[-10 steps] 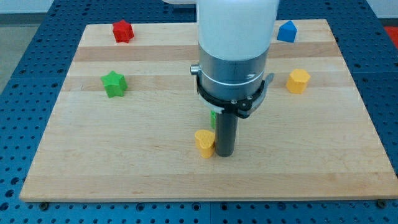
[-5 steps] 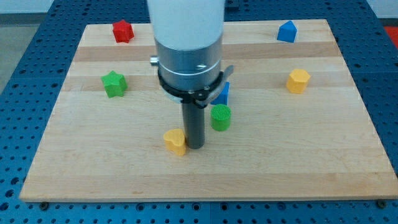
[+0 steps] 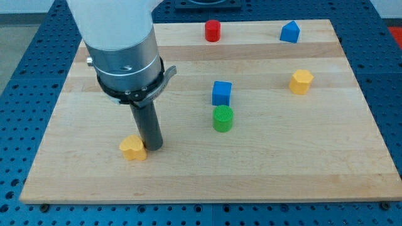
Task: Move the yellow heart towards the bottom left of the board
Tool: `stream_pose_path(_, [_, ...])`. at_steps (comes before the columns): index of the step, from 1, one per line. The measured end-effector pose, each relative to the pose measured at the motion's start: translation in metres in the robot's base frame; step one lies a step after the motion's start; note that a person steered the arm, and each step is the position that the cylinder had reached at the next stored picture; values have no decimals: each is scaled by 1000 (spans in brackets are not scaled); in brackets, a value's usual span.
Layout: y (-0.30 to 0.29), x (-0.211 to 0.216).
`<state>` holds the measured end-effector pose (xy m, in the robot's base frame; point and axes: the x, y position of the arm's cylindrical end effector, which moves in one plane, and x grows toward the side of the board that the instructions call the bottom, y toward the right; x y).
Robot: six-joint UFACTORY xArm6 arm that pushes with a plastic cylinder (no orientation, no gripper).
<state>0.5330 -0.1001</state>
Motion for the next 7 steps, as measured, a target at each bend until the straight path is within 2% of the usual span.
stream_pose_path(4, [-5, 43])
stream_pose_path(7, [-17, 16])
